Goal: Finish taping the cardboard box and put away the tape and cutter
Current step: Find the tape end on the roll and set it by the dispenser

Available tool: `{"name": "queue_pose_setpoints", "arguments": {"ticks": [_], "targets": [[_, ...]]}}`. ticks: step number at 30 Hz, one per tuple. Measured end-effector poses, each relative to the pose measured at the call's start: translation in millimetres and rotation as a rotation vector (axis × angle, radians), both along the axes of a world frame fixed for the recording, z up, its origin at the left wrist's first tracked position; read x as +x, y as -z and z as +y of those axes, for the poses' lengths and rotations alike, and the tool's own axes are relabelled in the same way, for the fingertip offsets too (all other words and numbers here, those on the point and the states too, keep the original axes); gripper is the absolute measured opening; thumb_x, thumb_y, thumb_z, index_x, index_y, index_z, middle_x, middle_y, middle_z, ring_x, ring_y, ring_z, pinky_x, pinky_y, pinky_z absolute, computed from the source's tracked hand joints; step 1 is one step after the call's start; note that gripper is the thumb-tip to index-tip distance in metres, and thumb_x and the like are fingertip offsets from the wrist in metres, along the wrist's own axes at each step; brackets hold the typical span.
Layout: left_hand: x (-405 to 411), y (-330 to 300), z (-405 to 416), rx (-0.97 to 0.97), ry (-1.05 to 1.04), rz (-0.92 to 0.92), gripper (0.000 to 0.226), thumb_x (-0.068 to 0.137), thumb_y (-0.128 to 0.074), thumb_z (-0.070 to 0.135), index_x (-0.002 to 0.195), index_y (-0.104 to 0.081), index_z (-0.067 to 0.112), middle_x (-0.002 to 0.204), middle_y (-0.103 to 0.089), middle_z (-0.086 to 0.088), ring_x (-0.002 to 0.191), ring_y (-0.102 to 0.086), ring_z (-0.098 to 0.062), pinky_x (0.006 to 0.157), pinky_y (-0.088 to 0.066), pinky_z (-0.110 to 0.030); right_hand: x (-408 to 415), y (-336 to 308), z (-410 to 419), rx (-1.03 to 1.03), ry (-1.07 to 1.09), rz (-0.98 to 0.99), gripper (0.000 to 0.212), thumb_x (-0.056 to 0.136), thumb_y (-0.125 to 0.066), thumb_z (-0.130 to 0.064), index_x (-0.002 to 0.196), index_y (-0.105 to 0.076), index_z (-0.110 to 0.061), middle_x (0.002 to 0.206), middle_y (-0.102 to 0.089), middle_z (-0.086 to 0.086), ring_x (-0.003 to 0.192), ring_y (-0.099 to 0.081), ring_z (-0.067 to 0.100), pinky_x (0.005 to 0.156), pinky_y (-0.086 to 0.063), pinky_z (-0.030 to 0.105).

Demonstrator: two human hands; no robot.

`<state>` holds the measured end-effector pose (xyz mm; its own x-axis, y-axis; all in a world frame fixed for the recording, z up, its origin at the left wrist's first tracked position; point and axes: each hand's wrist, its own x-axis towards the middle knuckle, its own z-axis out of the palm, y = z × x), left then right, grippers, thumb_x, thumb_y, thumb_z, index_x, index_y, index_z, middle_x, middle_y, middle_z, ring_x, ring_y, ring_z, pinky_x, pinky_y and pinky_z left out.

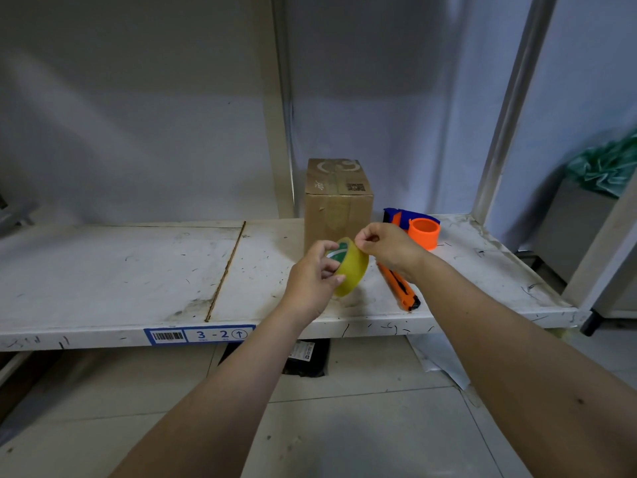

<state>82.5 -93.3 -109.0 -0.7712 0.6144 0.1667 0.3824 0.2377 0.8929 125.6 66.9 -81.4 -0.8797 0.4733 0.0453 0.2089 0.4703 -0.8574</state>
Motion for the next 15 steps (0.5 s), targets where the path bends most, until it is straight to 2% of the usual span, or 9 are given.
{"name": "queue_pose_setpoints", "arguments": {"ticks": [3, 5, 7, 8, 11, 13, 15], "targets": [[-0.9, 0.7, 0.7, -0.006, 0.0, 0.012, 0.047, 0.087, -0.064, 0.006, 0.127, -0.049, 0.024, 0.101, -0.07, -0.002, 0.094, -0.063, -0.014, 0.072, -0.045, -0.012, 0.4, -0.3, 0.1, 0.023, -0.002, -0.018, 0.008, 0.094, -0.054, -0.012, 0.092, -0.061, -0.016, 0.108, -0.063, 0.011, 0.103, -0.058, 0.023, 0.086, -0.05, 0.031], [-1.6, 1.3, 1.3, -0.012, 0.004, 0.016, 0.045, 0.087, -0.064, 0.006, 0.126, -0.049, 0.024, 0.102, -0.069, -0.001, 0.094, -0.062, -0.013, 0.07, -0.045, -0.012, 0.7, -0.9, -1.0, 0.028, -0.002, -0.028, 0.007, 0.095, -0.052, -0.013, 0.094, -0.059, -0.015, 0.108, -0.062, 0.011, 0.101, -0.058, 0.022, 0.082, -0.05, 0.028], [-2.1, 1.2, 1.7, -0.001, 0.004, 0.017, 0.044, 0.087, -0.064, 0.005, 0.124, -0.05, 0.024, 0.101, -0.069, -0.001, 0.094, -0.062, -0.013, 0.071, -0.045, -0.012, -0.4, -0.8, -1.5, 0.016, 0.029, -0.017, 0.01, 0.095, -0.052, -0.016, 0.103, -0.058, -0.012, 0.108, -0.059, 0.009, 0.1, -0.056, 0.02, 0.078, -0.049, 0.026], [-1.9, 0.8, 1.7, 0.01, 0.005, 0.013, 0.042, 0.087, -0.064, 0.005, 0.123, -0.051, 0.024, 0.099, -0.069, -0.001, 0.093, -0.062, -0.013, 0.072, -0.046, -0.012, -1.5, -0.2, -0.8, -0.017, 0.06, -0.011, 0.017, 0.096, -0.052, -0.019, 0.11, -0.055, -0.01, 0.11, -0.057, 0.008, 0.102, -0.055, 0.02, 0.081, -0.049, 0.027], [-2.8, 0.7, 3.8, 0.029, 0.021, -0.004, 0.04, 0.087, -0.064, 0.003, 0.119, -0.051, 0.023, 0.097, -0.069, -0.003, 0.094, -0.063, -0.015, 0.08, -0.048, -0.018, -2.1, 0.9, -2.2, -0.347, 0.157, -0.035, 0.031, 0.098, -0.049, -0.019, 0.126, -0.05, -0.007, 0.116, -0.057, 0.011, 0.105, -0.058, 0.025, 0.09, -0.053, 0.039], [-3.6, 0.9, 6.5, 0.029, 0.034, -0.024, 0.039, 0.086, -0.064, 0.003, 0.117, -0.051, 0.022, 0.093, -0.066, -0.003, 0.094, -0.063, -0.019, 0.084, -0.05, -0.024, -0.6, 0.5, -4.2, -0.505, 0.157, 0.022, 0.031, 0.097, -0.048, -0.009, 0.126, -0.053, -0.003, 0.119, -0.058, 0.015, 0.104, -0.06, 0.027, 0.081, -0.056, 0.036], [-4.8, -0.4, 8.8, 0.045, 0.03, -0.08, 0.038, 0.085, -0.065, 0.003, 0.116, -0.049, 0.018, 0.093, -0.064, -0.002, 0.09, -0.062, -0.019, 0.084, -0.052, -0.03, 2.0, -1.0, -7.0, -0.524, 0.125, 0.085, 0.032, 0.095, -0.049, 0.0, 0.126, -0.053, 0.0, 0.12, -0.056, 0.018, 0.101, -0.059, 0.026, 0.074, -0.055, 0.031]]}}
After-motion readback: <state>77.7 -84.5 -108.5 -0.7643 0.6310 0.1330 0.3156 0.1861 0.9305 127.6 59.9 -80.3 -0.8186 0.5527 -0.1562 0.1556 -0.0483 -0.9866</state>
